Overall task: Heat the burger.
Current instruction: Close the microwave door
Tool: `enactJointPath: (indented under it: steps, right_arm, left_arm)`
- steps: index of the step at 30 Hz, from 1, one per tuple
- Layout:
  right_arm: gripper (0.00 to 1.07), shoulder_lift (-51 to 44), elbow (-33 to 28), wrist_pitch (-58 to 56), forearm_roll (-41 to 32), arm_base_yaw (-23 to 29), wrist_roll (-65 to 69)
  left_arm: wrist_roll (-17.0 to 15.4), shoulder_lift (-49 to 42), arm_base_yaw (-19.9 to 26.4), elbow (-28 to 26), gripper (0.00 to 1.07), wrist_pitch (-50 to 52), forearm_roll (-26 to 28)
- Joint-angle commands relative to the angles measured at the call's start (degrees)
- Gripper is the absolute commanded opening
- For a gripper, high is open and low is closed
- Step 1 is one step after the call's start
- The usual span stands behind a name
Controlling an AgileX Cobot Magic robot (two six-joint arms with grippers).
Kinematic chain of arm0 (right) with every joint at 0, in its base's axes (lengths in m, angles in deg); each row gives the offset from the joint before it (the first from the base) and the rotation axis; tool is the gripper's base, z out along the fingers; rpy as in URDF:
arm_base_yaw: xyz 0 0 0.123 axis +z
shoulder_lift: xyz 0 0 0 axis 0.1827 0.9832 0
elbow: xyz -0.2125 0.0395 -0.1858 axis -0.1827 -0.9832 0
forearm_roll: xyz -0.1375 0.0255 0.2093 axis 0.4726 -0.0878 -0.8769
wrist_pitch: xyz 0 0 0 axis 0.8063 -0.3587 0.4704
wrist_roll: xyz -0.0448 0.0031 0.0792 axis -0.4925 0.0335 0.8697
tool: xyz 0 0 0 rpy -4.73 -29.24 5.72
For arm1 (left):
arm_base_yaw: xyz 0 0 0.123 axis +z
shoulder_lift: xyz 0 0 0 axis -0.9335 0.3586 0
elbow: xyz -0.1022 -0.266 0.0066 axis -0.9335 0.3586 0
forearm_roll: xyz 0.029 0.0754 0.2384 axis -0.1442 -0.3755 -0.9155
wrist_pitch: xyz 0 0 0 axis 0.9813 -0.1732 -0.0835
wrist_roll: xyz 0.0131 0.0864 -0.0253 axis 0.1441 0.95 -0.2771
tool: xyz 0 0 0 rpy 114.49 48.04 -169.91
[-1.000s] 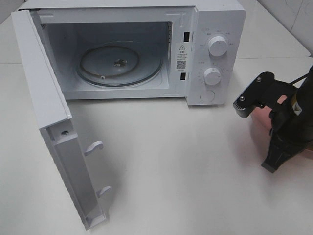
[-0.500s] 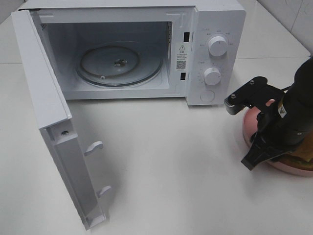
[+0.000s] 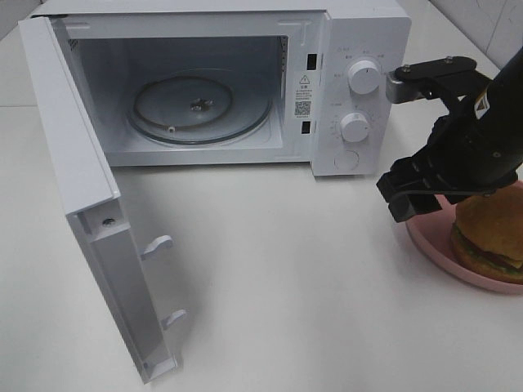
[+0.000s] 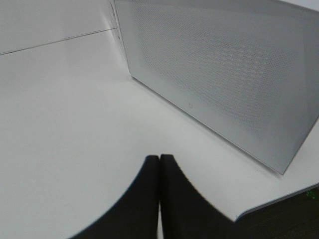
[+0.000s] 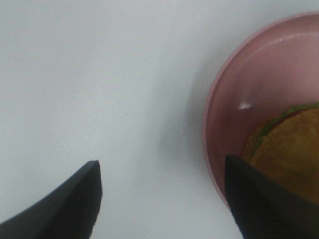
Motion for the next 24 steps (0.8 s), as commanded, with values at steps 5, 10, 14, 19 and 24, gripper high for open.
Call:
enactJointPath:
  steps: [5, 10, 14, 19, 24]
  right_arm:
    - [0.77, -0.34, 4.47, -7.68, 0.06, -2.69, 2.69]
    - [0.76, -1.2, 5.21, -13.46, 0.11, -10.43, 2.46]
    - [0.76, -3.15, 5.21, -15.93, 0.11, -13.46, 1.83]
    - [0.76, -7.51, 5.21, -18.62, 0.17, -15.36, 0.11]
    - [0.76, -17.88, 3.27, -22.52, 0.34, -15.36, 0.29]
  left_arm:
    - [-0.17, -1.15, 0.29, 0.17, 0.0, 0.86, 0.34]
    - [-0.17, -1.15, 0.29, 0.17, 0.0, 0.86, 0.34]
    - [-0.17, -1.15, 0.29, 0.17, 0.0, 0.86, 0.34]
    - [-0.17, -1.15, 0.29, 0.17, 0.0, 0.86, 0.34]
    - [-0.17, -1.15, 0.29, 0.17, 0.0, 0.86, 0.34]
